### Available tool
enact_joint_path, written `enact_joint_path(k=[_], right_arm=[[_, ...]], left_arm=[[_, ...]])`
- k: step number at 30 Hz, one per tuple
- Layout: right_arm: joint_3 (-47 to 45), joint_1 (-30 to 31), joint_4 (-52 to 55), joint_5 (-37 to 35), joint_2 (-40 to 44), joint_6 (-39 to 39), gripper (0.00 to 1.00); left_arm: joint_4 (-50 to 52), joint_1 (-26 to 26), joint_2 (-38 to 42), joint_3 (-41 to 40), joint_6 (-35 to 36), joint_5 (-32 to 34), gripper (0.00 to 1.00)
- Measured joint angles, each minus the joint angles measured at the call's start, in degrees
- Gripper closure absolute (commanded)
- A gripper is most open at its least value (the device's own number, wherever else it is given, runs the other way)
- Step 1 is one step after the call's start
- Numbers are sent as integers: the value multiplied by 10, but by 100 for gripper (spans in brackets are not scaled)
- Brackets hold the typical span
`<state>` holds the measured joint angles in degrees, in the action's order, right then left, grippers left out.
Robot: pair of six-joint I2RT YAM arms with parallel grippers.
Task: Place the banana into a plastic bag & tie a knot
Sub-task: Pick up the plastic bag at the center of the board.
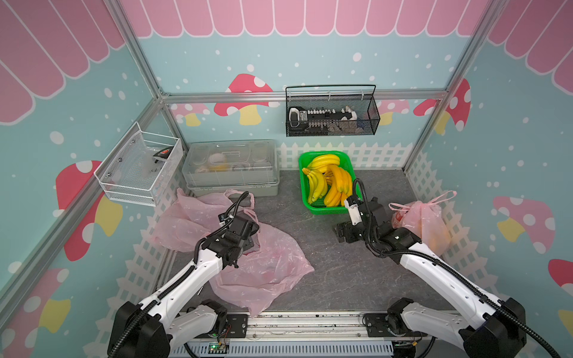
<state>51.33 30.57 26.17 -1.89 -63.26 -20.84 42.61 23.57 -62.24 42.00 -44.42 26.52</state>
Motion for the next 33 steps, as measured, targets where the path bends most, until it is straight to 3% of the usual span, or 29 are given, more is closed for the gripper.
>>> enact_joint_path(k=[11, 18, 23, 30, 33], right_arm=[[-4, 5, -10, -11, 0, -5, 11], [-8, 10, -15, -13, 0, -8, 12], [-8, 13, -22, -13, 0, -11, 13], [-8, 19, -22, -15, 0, -13, 13], [-8, 21, -22, -17, 0, -16, 13]], left_arm=[[-33, -23, -16, -71, -66, -49, 31], [-61, -21, -10, -94, -81, -78, 52], [-89, -21, -29, -103, -76, -97, 54], [-145, -13, -116, -102, -61, -127, 48], [-162, -9, -144, -89, -54, -127, 52]])
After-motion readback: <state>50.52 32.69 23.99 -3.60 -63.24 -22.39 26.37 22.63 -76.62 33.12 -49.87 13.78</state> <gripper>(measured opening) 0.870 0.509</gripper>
